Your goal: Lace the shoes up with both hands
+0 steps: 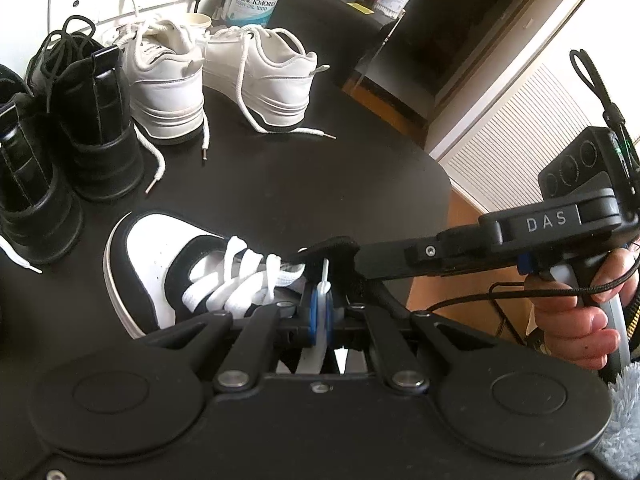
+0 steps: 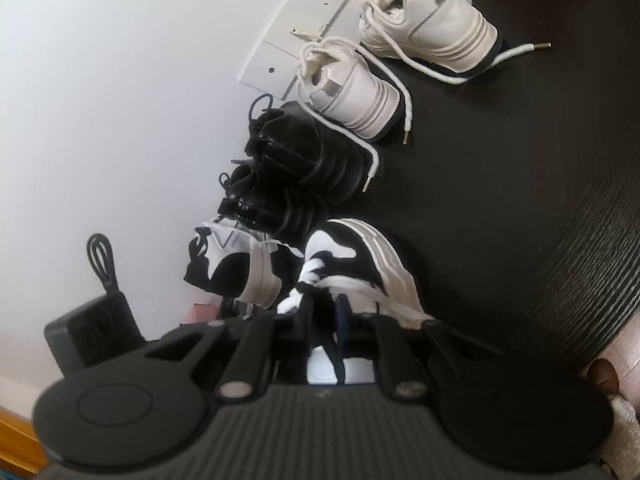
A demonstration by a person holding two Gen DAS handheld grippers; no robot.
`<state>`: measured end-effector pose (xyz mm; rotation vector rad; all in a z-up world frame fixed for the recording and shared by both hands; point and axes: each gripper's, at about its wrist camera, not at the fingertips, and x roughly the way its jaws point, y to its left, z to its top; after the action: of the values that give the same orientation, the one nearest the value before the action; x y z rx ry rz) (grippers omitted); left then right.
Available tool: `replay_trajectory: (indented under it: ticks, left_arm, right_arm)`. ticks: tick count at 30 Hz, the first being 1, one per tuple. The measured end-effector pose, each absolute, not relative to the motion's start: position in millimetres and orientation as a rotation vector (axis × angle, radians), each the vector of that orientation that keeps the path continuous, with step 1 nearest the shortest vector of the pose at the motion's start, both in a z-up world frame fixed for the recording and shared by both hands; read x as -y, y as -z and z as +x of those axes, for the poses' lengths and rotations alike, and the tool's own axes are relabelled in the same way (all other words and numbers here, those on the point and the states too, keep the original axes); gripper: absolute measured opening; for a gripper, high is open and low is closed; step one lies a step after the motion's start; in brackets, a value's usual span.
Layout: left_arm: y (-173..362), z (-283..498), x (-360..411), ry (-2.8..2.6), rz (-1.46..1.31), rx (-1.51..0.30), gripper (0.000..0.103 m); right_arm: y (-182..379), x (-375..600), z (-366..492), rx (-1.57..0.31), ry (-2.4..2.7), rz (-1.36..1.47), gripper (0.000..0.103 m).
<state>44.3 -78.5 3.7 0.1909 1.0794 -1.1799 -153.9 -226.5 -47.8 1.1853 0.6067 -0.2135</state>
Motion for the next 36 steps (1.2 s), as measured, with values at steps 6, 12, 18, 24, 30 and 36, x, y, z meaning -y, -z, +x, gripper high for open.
replay_trajectory:
  ticks: [6, 12, 18, 24, 30, 36]
  left_arm:
    - [-4, 44, 80, 1.172, 0.185, -1.072, 0.004]
    - [-5, 44, 81, 1.164, 0.198, -1.061, 0.004]
    - [-6, 39, 88, 1.151, 0.242, -1.040, 0.004]
    - [-12, 38, 83, 1.150, 0.226, -1.029, 0.004]
    - [-10, 39, 86, 1.135, 0.223, -1.039, 0.004]
    - [-9, 40, 83, 1.121, 0.196, -1.046, 0.004]
  right_arm:
    - [40, 222, -151, -0.620, 0.219, 1.115, 0.011]
    - [13, 198, -137, -0.682, 0.232, 0.792, 0.009]
    - [1, 177, -127, -0.718, 0.221, 0.554, 0.009]
    - [-4, 166, -124, -0.729, 0.215, 0.423, 0.009]
    - [-8, 173, -128, -0.694, 0.182, 0.441, 0.011]
    - [1, 239, -145, -0.578, 0.175, 0.951, 0.012]
